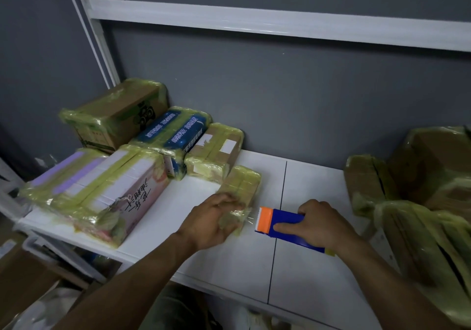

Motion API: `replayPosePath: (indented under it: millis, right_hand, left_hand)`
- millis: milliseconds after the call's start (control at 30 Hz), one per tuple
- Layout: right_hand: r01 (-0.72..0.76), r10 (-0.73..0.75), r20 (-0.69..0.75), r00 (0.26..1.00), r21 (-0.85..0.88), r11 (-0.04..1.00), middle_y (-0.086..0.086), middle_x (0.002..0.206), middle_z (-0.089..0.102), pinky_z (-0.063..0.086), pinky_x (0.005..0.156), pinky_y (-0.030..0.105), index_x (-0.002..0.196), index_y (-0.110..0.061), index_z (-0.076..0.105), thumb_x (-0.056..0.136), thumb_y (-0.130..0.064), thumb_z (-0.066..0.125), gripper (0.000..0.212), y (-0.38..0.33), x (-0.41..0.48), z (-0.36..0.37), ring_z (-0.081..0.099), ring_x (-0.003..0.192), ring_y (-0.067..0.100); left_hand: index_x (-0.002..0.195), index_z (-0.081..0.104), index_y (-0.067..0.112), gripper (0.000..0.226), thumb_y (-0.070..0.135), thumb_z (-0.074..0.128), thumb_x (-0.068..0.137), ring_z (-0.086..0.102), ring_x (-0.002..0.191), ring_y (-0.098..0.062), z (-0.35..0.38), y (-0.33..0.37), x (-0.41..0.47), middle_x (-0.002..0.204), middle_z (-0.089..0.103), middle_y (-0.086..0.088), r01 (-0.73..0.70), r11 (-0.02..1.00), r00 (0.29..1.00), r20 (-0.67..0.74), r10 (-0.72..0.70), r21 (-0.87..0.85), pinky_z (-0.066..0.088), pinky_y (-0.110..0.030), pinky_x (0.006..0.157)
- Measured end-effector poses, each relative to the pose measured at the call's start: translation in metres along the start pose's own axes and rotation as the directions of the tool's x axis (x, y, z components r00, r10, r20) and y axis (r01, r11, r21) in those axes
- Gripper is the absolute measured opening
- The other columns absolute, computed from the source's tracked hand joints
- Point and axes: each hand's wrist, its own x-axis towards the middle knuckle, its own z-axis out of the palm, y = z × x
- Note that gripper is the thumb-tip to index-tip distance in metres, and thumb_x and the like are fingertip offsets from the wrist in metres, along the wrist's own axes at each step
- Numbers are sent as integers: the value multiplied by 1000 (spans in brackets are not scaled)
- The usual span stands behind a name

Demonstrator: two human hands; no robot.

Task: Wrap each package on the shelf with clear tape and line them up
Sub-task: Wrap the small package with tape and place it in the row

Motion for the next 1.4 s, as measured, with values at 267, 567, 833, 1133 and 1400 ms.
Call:
replayPosePath:
  millis: [267, 567, 833, 1133, 1400]
  right_hand:
    - [-6, 3, 20, 1000, 127, 992, -8, 75, 70, 51, 56, 18, 84, -23, 66, 64, -82, 76, 63, -1, -8, 7, 71, 69, 8]
    - [40, -32, -42, 999, 184, 982, -21, 68, 67, 43, 51, 13, 73, -20, 63, 64, -83, 73, 65, 11, -37, -1, 66, 64, -6]
    - [0, 2, -7, 1000, 230, 973, -22, 67, 67, 42, 51, 11, 79, -22, 65, 66, -79, 74, 59, 21, -43, 4, 66, 64, -7]
    - [-8, 11, -18, 1000, 194, 981, -23, 63, 64, 43, 55, 15, 74, -22, 62, 71, -72, 78, 53, 28, -39, 14, 64, 61, -6]
    - [-46, 49, -45, 998, 51, 998, -10, 81, 68, 57, 69, 27, 83, -24, 58, 75, -77, 71, 55, 24, -20, 29, 67, 74, 7]
  left_hand:
    - [114, 77, 28, 33, 42, 75, 84, 56, 119, -4, -7, -6, 10, 122, 64, 18, 72, 979, 995, -48, -83, -193, 48, -25, 102]
    - [104, 81, 22, 31, 27, 83, 73, 53, 121, 2, -6, -17, 20, 109, 71, 13, -55, 977, 993, -115, 32, -205, 40, -9, 101]
    - [106, 81, 15, 31, 17, 84, 75, 51, 130, -9, -7, -17, 17, 117, 70, 9, 42, 960, 999, 3, -42, -278, 38, -13, 107]
    - [103, 81, 14, 33, 29, 80, 74, 48, 135, -13, -5, -21, 18, 115, 71, 12, 74, 920, 997, 43, -62, -386, 40, -27, 113]
    - [91, 82, 22, 43, 41, 93, 54, 44, 134, -2, 27, 3, 7, 108, 72, 12, 120, 874, 923, -272, -273, -471, 31, -17, 115]
